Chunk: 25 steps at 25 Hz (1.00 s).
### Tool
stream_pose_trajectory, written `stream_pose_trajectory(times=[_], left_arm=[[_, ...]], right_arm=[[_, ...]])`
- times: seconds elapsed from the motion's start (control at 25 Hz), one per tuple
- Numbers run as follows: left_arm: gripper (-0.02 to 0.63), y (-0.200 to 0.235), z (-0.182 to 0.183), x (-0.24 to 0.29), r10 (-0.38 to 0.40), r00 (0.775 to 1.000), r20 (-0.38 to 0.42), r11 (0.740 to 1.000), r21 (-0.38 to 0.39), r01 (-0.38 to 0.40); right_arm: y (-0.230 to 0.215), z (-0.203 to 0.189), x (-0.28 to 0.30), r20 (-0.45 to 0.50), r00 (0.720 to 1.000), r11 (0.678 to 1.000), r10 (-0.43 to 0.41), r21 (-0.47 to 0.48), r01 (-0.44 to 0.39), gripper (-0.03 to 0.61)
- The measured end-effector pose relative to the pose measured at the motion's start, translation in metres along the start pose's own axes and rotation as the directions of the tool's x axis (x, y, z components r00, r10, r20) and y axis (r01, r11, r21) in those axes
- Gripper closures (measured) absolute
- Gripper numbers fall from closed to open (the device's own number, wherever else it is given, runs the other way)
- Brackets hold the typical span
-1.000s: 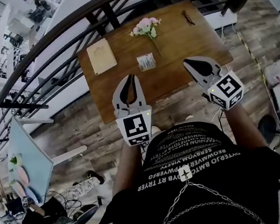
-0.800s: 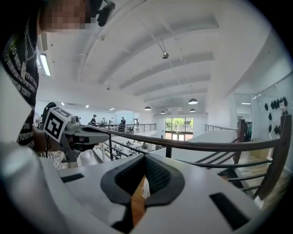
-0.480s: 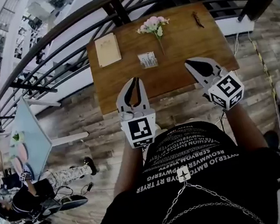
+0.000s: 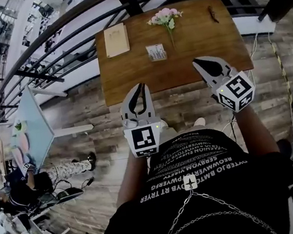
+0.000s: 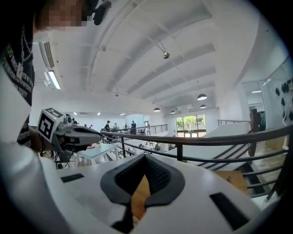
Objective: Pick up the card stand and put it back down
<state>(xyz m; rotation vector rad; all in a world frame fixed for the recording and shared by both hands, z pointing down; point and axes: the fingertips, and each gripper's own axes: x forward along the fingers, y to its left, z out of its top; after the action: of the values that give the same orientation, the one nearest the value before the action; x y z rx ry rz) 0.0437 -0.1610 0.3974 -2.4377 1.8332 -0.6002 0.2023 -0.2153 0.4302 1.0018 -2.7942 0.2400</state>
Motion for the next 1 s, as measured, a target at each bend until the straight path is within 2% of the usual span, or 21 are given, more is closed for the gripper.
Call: stream_pose_trajectory(times=[0.32, 0.48, 0.68, 1.0], left_arm=[[0.584, 0.007, -0.005, 0.0, -0.054, 0.998, 0.036, 0.999, 0.011, 0.053], [0.584, 0.024, -0.007, -0.009, -0.103, 0.992, 0.069, 0.994, 0.025, 0.102], [0.584, 0.069, -0.022, -0.021, -0.122, 0.987, 0.106, 0.992, 0.003, 0.122], [0.584, 0.111, -0.051, -0.035, -0.238, 0.964, 0.116, 0.971, 0.013, 0.238]], right_arm=[[0.019, -0.005, 0.004, -0.021, 0.999, 0.997, -0.036, -0.07, 0.035, 0.565], [0.037, 0.0, 0.009, -0.016, 0.996, 0.993, -0.092, -0.068, 0.091, 0.565], [0.061, 0.001, 0.019, -0.022, 0.983, 0.982, -0.182, -0.054, 0.18, 0.565], [0.097, 0.01, 0.035, -0.027, 0.952, 0.951, -0.304, -0.064, 0.302, 0.565]])
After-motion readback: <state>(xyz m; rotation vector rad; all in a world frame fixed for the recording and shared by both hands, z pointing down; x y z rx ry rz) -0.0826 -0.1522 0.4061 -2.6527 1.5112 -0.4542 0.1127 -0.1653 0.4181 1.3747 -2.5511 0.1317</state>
